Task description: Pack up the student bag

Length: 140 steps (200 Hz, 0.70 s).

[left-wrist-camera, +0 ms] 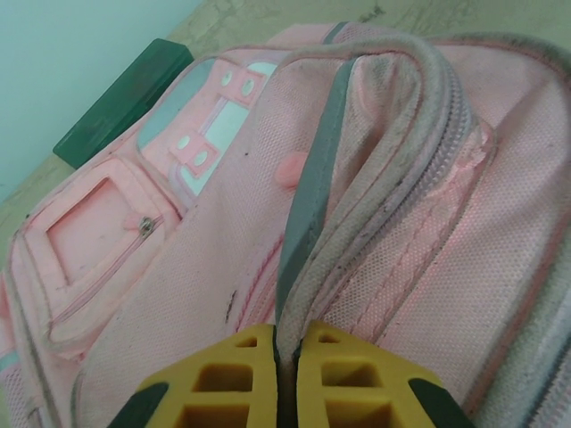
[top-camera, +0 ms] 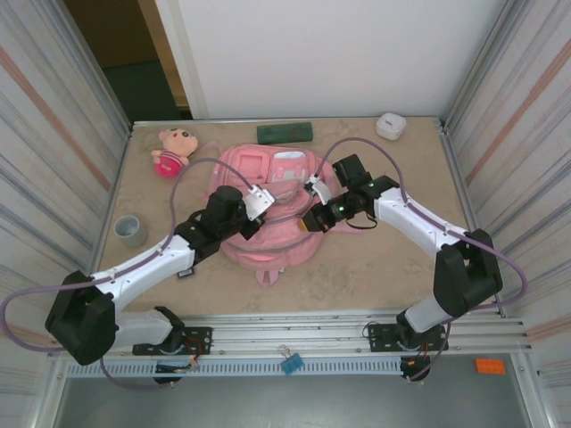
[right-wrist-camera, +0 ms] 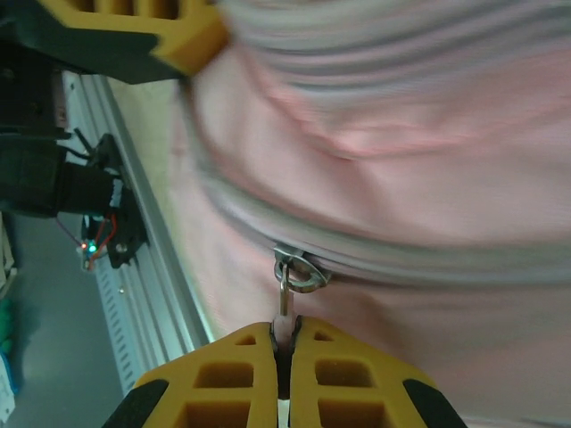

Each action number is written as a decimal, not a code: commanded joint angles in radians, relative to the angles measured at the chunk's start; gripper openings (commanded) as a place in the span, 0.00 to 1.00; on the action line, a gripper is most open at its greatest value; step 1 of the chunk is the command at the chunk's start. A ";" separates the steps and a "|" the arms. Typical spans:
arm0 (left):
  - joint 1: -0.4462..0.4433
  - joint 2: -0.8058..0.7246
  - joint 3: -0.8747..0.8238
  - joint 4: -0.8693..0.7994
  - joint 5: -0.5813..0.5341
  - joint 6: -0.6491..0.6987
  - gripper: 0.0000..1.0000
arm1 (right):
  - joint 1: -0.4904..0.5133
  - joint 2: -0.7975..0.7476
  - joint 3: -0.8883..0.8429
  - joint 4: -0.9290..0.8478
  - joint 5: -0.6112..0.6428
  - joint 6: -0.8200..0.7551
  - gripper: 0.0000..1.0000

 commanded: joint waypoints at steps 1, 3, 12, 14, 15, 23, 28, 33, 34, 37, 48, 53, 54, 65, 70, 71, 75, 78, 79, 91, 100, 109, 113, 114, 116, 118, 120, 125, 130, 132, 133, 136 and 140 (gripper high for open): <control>-0.042 0.022 0.071 0.095 -0.069 -0.101 0.00 | 0.069 -0.067 -0.029 0.058 0.038 0.100 0.04; -0.045 0.025 0.074 0.098 -0.069 -0.106 0.00 | 0.072 -0.070 -0.030 0.061 0.043 0.106 0.04; -0.060 0.039 0.082 0.111 -0.067 -0.118 0.00 | 0.093 -0.086 -0.046 0.078 0.067 0.139 0.04; -0.063 0.040 0.083 0.114 -0.065 -0.120 0.00 | 0.097 -0.091 -0.051 0.083 0.072 0.146 0.04; -0.064 0.042 0.085 0.115 -0.064 -0.121 0.00 | 0.099 -0.092 -0.051 0.085 0.074 0.151 0.04; -0.071 0.053 0.091 0.124 -0.062 -0.136 0.00 | 0.113 -0.108 -0.070 0.110 0.084 0.190 0.04; -0.077 0.059 0.095 0.132 -0.060 -0.143 0.00 | 0.122 -0.117 -0.081 0.129 0.087 0.211 0.04; -0.082 0.067 0.099 0.136 -0.056 -0.151 0.00 | 0.133 -0.127 -0.092 0.150 0.089 0.236 0.04; -0.082 0.069 0.099 0.137 -0.057 -0.152 0.00 | 0.135 -0.130 -0.094 0.153 0.089 0.241 0.04; -0.084 0.072 0.101 0.139 -0.054 -0.159 0.00 | 0.143 -0.135 -0.102 0.167 0.091 0.254 0.04; -0.090 0.085 0.109 0.146 -0.051 -0.174 0.00 | 0.169 -0.155 -0.127 0.211 0.100 0.299 0.05; -0.094 0.090 0.113 0.150 -0.051 -0.177 0.00 | 0.183 -0.165 -0.136 0.230 0.103 0.317 0.05; -0.094 0.091 0.113 0.151 -0.051 -0.178 0.00 | 0.185 -0.166 -0.137 0.234 0.105 0.320 0.05; -0.099 0.099 0.117 0.162 -0.049 -0.189 0.00 | 0.208 -0.183 -0.160 0.270 0.129 0.362 0.05; -0.100 0.102 0.117 0.172 -0.042 -0.193 0.00 | 0.217 -0.188 -0.167 0.285 0.138 0.386 0.05; -0.100 0.102 0.117 0.173 -0.041 -0.194 0.00 | 0.220 -0.189 -0.169 0.287 0.140 0.389 0.05; -0.102 0.105 0.117 0.180 -0.035 -0.198 0.00 | 0.224 -0.191 -0.175 0.299 0.147 0.404 0.05; -0.103 0.107 0.118 0.184 -0.032 -0.200 0.00 | 0.229 -0.192 -0.179 0.308 0.153 0.414 0.05; -0.103 0.107 0.119 0.186 -0.029 -0.200 0.00 | 0.230 -0.194 -0.181 0.311 0.155 0.418 0.05; -0.108 0.110 0.123 0.195 -0.011 -0.207 0.00 | 0.238 -0.198 -0.199 0.344 0.179 0.461 0.05; -0.113 0.109 0.125 0.199 0.004 -0.205 0.00 | 0.236 -0.203 -0.215 0.376 0.189 0.492 0.05; -0.114 0.107 0.123 0.202 0.020 -0.200 0.00 | 0.233 -0.206 -0.223 0.400 0.197 0.518 0.05; -0.113 0.104 0.121 0.202 0.027 -0.198 0.00 | 0.231 -0.206 -0.224 0.405 0.198 0.530 0.06; -0.114 0.103 0.120 0.203 0.029 -0.197 0.00 | 0.231 -0.207 -0.224 0.406 0.197 0.533 0.06; -0.114 0.102 0.118 0.203 0.032 -0.196 0.00 | 0.228 -0.207 -0.224 0.408 0.197 0.538 0.06; -0.114 0.101 0.118 0.202 0.034 -0.192 0.00 | 0.226 -0.208 -0.224 0.408 0.197 0.543 0.07; -0.114 0.098 0.116 0.202 0.038 -0.189 0.00 | 0.225 -0.209 -0.223 0.408 0.198 0.549 0.08; -0.114 0.093 0.112 0.202 0.047 -0.180 0.00 | 0.220 -0.209 -0.221 0.408 0.194 0.562 0.10; -0.113 0.086 0.107 0.200 0.051 -0.169 0.00 | 0.215 -0.211 -0.220 0.407 0.191 0.575 0.15; -0.113 0.084 0.106 0.200 0.055 -0.165 0.00 | 0.213 -0.212 -0.219 0.407 0.191 0.581 0.17; -0.113 0.083 0.105 0.200 0.056 -0.162 0.00 | 0.211 -0.212 -0.219 0.407 0.190 0.585 0.18; -0.113 0.080 0.101 0.200 0.060 -0.157 0.00 | 0.207 -0.214 -0.218 0.406 0.189 0.595 0.21; -0.112 0.075 0.097 0.200 0.062 -0.146 0.00 | 0.200 -0.216 -0.219 0.404 0.187 0.609 0.25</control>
